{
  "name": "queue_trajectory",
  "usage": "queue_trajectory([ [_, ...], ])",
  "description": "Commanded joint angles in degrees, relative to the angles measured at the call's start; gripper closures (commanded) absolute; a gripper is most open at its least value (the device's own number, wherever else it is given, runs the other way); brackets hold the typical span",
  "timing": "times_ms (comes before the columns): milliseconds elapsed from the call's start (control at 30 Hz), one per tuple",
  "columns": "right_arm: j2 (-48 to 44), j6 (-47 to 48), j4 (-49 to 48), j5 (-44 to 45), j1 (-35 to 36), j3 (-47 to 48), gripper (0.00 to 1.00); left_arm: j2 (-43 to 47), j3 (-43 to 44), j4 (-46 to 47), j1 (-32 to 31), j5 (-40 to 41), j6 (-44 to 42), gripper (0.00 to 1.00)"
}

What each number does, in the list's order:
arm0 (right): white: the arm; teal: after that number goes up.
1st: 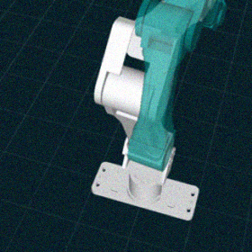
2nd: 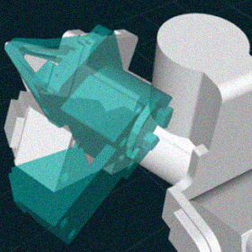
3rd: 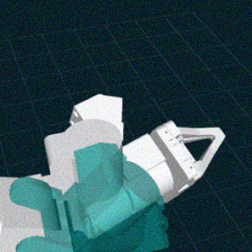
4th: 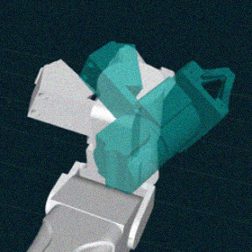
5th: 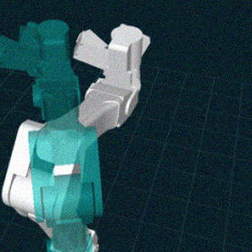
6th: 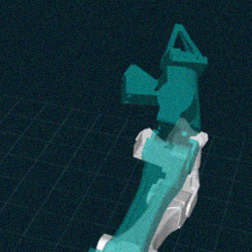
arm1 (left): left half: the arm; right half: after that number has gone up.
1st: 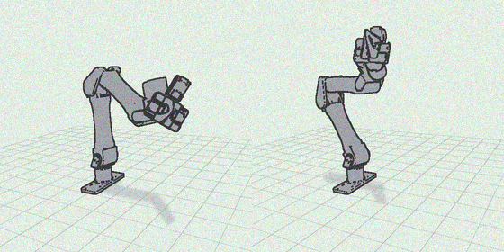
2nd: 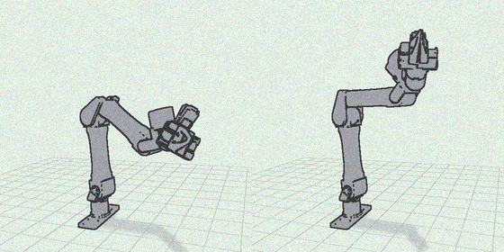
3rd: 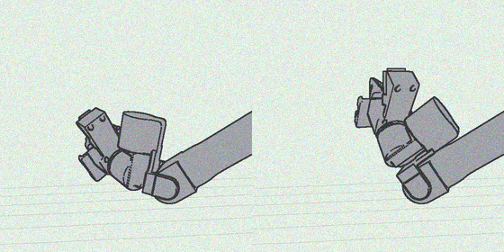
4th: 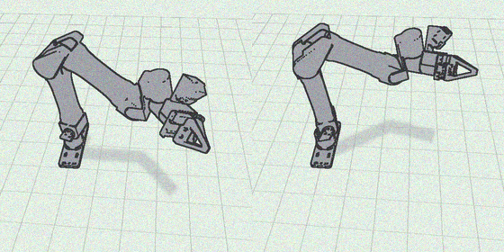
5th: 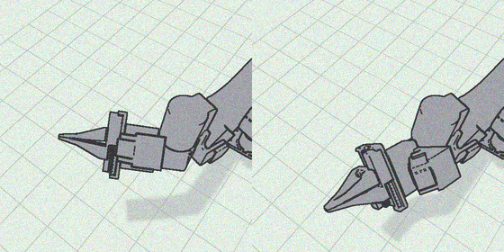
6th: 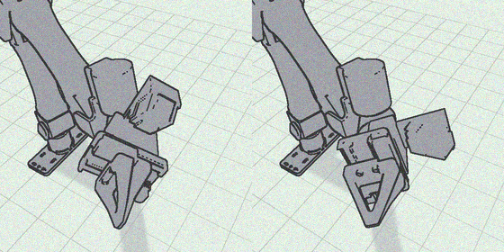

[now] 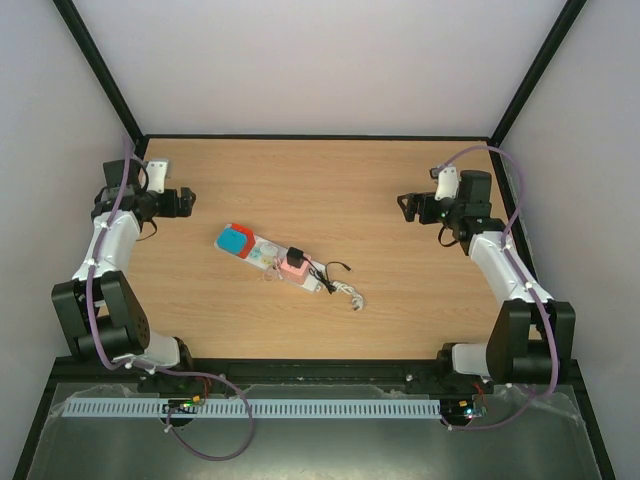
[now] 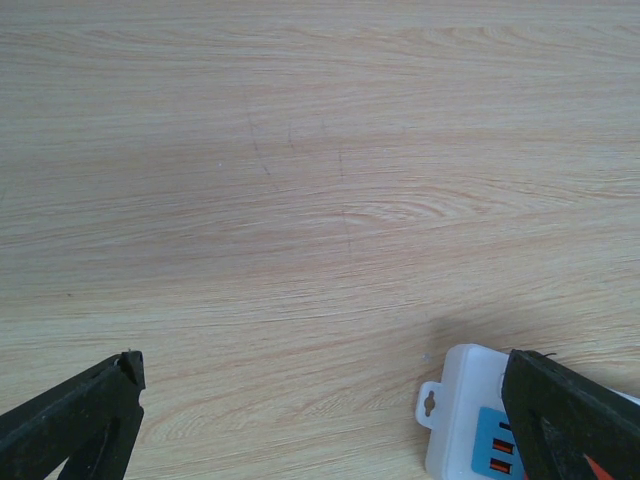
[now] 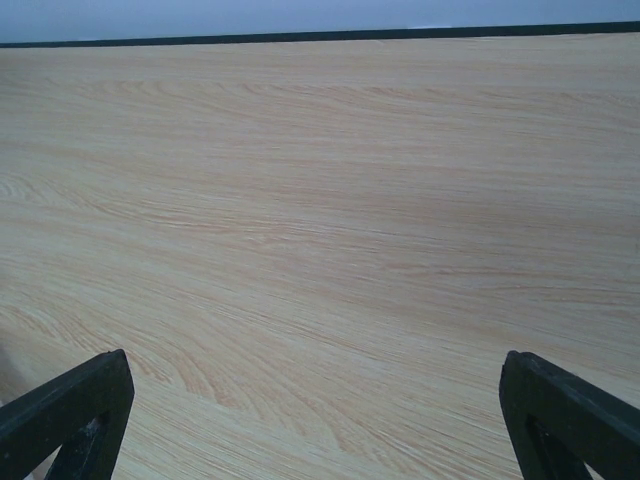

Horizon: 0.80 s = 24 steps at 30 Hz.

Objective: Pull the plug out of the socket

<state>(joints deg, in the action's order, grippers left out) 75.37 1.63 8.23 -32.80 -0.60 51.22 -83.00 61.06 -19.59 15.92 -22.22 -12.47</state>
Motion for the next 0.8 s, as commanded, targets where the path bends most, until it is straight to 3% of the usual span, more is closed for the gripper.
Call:
queue_trajectory([
  [0, -1.2, 2.1, -1.6, -4.1, 1.0, 1.1, 0.02, 2.1, -0.5, 0.0, -0.3, -4.1, -1.4, 0.00],
  [200, 0.9, 5.2, 2.4, -7.5, 4.4, 6.7, 0.02, 2.4, 0.0, -3.4, -0.2, -7.6, -5.2, 0.00],
  [767, 9.3, 14.2, 15.2, 4.2, 28.6, 21.5, 0.02, 8.2, -4.7, -9.9, -0.4, -14.5, -15.3, 0.00],
])
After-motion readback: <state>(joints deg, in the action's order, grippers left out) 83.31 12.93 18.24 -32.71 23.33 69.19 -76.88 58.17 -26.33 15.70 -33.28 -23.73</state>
